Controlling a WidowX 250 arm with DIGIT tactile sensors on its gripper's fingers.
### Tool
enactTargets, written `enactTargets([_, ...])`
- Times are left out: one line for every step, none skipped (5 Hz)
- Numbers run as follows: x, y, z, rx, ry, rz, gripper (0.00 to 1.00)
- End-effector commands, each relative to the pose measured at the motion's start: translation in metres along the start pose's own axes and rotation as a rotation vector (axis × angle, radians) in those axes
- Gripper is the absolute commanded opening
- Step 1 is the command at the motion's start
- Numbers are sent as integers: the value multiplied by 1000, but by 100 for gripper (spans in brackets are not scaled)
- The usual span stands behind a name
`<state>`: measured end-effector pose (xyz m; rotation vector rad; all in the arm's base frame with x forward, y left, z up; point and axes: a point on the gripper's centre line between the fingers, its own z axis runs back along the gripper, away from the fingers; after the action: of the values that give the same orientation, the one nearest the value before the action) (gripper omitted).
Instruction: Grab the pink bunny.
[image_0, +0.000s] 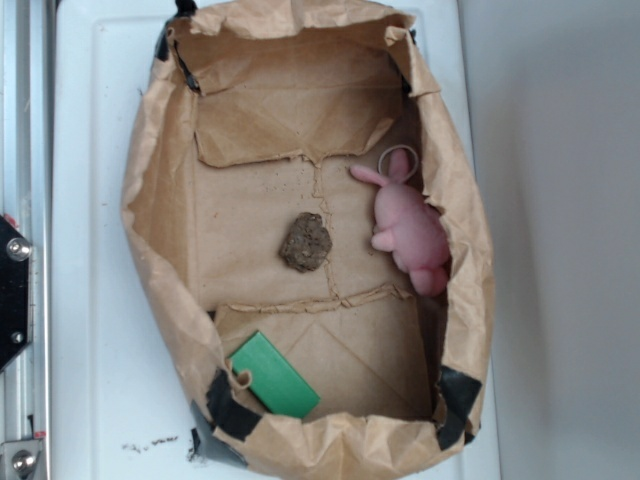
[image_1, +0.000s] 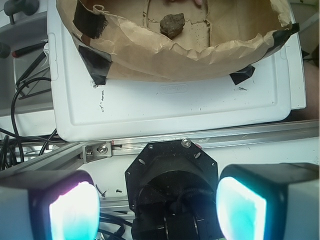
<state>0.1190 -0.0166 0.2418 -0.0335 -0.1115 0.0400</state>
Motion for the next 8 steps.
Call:
enactTargets([0,0,0,0,0,0,100])
enactTargets([42,-5,-1,16,-29,65,100])
enactTargets([72,-3,-5,18,-67,90,100])
enactTargets([95,3,-13,26,-96,69,100])
enactTargets([127,20,-37,-85,-141,13,100])
enactTargets([144,37,-65,-4,-203,44,100])
enactTargets([158,47,-91,109,-246,96,100])
enactTargets([165,44,-110,177,-188,97,100])
